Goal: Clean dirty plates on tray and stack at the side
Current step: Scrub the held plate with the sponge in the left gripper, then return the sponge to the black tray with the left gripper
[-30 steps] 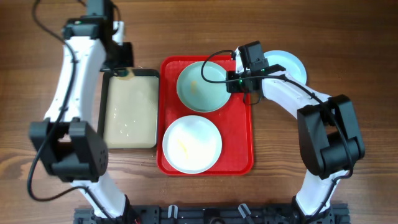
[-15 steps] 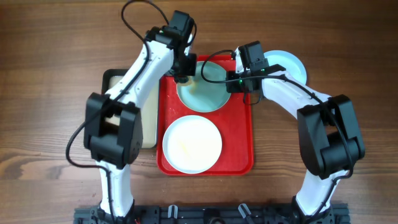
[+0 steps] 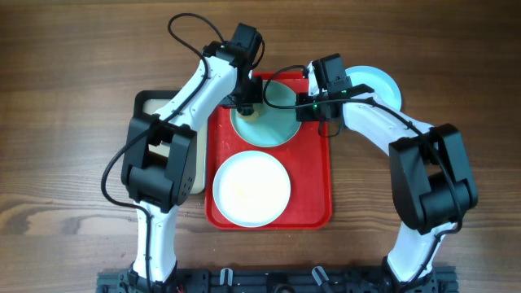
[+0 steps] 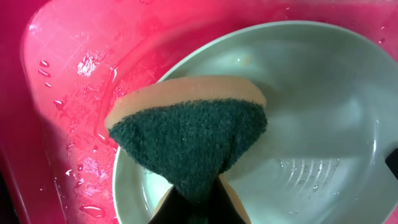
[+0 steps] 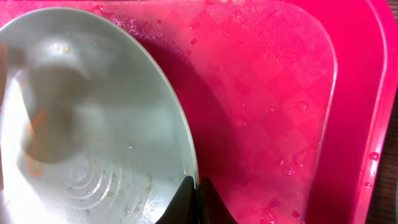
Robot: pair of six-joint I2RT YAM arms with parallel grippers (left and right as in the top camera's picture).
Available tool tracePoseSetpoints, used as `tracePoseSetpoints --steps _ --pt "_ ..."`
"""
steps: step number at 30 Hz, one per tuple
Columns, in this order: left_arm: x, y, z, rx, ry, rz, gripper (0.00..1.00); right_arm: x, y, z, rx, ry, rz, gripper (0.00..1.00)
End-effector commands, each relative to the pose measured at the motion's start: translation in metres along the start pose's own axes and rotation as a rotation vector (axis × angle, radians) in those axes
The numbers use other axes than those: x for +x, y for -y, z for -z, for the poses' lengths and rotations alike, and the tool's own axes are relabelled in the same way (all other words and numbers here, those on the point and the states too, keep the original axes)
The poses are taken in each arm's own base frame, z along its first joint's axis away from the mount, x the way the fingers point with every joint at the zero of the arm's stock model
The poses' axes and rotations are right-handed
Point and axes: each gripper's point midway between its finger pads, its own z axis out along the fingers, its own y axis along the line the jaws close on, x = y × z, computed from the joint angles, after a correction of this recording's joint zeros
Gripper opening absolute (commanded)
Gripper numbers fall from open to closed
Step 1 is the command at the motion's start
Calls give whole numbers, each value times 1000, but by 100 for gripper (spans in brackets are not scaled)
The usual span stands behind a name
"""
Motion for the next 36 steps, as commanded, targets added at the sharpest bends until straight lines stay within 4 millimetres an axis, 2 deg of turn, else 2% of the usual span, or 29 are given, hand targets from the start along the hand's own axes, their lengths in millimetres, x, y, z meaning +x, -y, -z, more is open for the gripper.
tracePoseSetpoints --steps 1,8,13,15,17,20,22,24,26,28,30,31,32,34,36 --pt "17 -4 -16 -13 -52 26 4 -3 -5 0 -18 4 13 4" --pt "36 -5 -39 -20 -76 10 4 -2 -11 1 -56 -5 14 4" --pt "54 19 -58 5 -72 -54 4 -1 -14 1 -70 -6 15 4" --pt "63 35 -62 72 -106 -65 4 -1 -14 1 -70 -6 15 4" --pt "72 59 -58 210 -159 -66 4 -2 -14 1 -70 -6 15 4" --pt "75 85 -50 367 -192 -76 4 -2 -14 1 -70 -4 15 4" --pt "65 101 -37 498 -187 -74 4 -2 -14 1 -70 -4 15 4" --pt "49 102 -23 536 -162 -62 4 -2 -14 1 -70 -4 15 4" --pt "21 95 8 551 -90 -44 4 -2 -14 1 -70 -4 15 4" --pt "-10 76 49 515 25 -22 4 -2 -14 1 -70 -4 15 4" --pt "-27 56 89 489 127 -42 4 -2 -14 1 -70 -4 15 5" --pt "-31 35 109 435 173 -21 4 -2 -14 1 -70 -4 14 8" --pt "-32 6 121 336 202 24 4 -2 -14 1 -70 -4 15 22" --pt "-22 -46 129 149 193 60 4 -2 -14 1 -70 -4 15 40" --pt "-4 -88 126 13 120 69 4 -2 -14 1 -70 -4 15 44"
